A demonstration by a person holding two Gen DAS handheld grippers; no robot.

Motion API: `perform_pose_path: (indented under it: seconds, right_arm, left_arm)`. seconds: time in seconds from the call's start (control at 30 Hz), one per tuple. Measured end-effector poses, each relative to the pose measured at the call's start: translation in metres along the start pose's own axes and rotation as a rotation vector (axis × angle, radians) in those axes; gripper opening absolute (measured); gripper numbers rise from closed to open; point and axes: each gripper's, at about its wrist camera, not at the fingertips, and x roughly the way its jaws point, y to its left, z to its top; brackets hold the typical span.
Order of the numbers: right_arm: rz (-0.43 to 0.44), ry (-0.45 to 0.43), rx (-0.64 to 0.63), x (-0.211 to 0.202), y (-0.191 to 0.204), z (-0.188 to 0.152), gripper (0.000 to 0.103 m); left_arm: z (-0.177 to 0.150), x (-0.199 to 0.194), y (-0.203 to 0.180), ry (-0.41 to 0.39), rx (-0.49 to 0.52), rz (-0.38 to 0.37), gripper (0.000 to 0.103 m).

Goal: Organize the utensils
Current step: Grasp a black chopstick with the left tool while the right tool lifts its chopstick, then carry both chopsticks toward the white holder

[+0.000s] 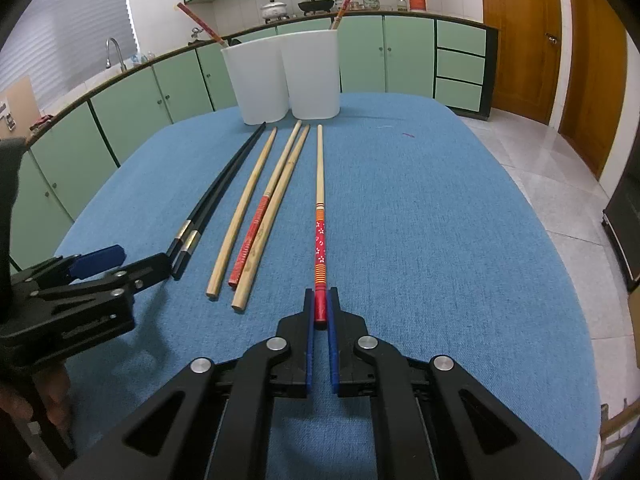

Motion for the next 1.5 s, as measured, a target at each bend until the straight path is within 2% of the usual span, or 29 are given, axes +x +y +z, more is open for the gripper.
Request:
perform_pose_path:
  seconds: [0.07, 0.27, 0.3, 0.4, 0.43, 0.7, 0.87, 1.07, 1.27, 1.5]
  right_arm:
    - [0.003, 0.000, 0.002, 0.000, 0.000, 0.000, 0.006]
    - [0.017, -0.001, 0.013, 0.001, -0.004, 0.000, 0.006]
    - [0.023, -0.001, 0.018, 0.001, -0.005, 0.000, 0.006]
    - [0.031, -0.001, 0.026, 0.001, -0.007, 0.000, 0.006]
    - [0.033, -0.001, 0.027, 0.001, -0.007, 0.000, 0.006]
    - [0.039, 0.006, 0.021, 0.001, -0.007, 0.001, 0.006]
    - [0.026, -0.014, 0.017, -0.016, -0.012, 0.008, 0.006]
    - [0.013, -0.087, -0.011, -0.054, -0.016, 0.032, 0.006]
    - [0.026, -0.176, -0.017, -0.091, -0.020, 0.059, 0.006]
    - [0.072, -0.268, -0.016, -0.125, -0.020, 0.096, 0.006]
  left_arm:
    - [0.001, 0.001, -0.003, 0.002, 0.006, -0.001, 0.064]
    - [0.005, 0.003, -0.009, -0.004, 0.018, 0.003, 0.041]
    - [0.005, 0.002, -0.011, -0.007, 0.025, 0.003, 0.036]
    - [0.005, 0.002, -0.014, -0.006, 0.043, -0.020, 0.010]
    - [0.005, 0.002, -0.015, -0.005, 0.045, -0.023, 0.006]
    - [0.005, -0.005, -0.010, -0.014, 0.015, -0.024, 0.006]
    - [0.004, -0.035, -0.007, -0.076, 0.044, 0.011, 0.006]
    - [0.016, -0.072, -0.003, -0.125, 0.074, 0.039, 0.006]
    - [0.040, -0.111, 0.001, -0.218, 0.081, 0.020, 0.006]
    - [0.069, -0.137, 0.000, -0.299, 0.074, -0.004, 0.006]
